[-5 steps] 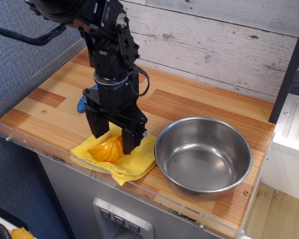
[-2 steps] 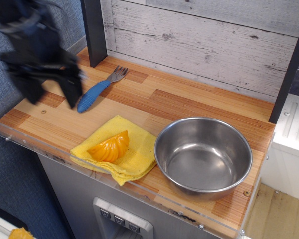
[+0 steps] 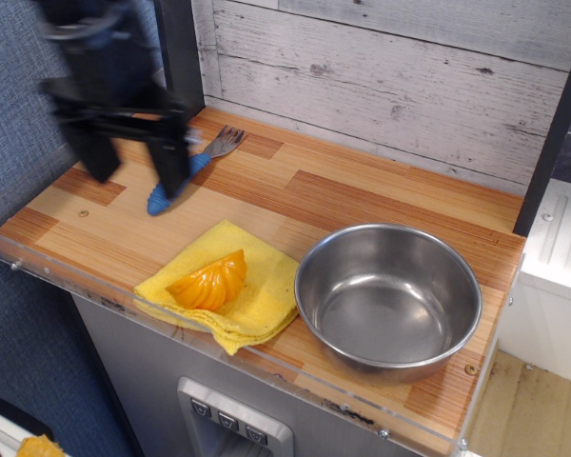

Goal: Place the orange on top of the yellow towel

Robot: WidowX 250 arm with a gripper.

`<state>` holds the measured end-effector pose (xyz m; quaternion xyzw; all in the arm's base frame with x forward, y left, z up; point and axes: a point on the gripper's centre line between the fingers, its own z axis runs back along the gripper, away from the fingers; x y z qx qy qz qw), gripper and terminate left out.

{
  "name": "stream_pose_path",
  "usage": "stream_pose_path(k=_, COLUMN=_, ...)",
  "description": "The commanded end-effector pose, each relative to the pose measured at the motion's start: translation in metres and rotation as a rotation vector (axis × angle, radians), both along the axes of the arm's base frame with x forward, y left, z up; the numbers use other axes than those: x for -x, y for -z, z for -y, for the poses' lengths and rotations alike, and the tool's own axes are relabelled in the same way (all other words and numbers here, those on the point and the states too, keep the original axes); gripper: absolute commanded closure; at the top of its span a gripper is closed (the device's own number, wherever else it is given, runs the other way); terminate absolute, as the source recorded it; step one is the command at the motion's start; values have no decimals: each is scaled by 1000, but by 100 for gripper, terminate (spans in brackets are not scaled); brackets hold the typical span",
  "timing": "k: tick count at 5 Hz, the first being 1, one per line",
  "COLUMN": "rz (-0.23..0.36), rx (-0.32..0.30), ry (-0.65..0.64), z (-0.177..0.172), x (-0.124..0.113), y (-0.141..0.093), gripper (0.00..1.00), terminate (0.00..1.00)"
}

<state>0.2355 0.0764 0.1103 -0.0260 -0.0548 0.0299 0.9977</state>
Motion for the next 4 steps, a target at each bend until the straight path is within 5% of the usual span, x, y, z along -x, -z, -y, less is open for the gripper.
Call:
stream_pose_path(k=1, rz=28, rx=-16, ry=27, z=8, x=-22, y=-17, gripper=0, terminate=0)
stream_pose_path(k=3, rz=37, rx=-38, ry=-18, z=4, x=-21, y=-20, gripper=0, terminate=0)
stream_pose_path(k=4, rz=37, rx=-38, ry=-18, z=4, x=-21, y=-20, gripper=0, terminate=100)
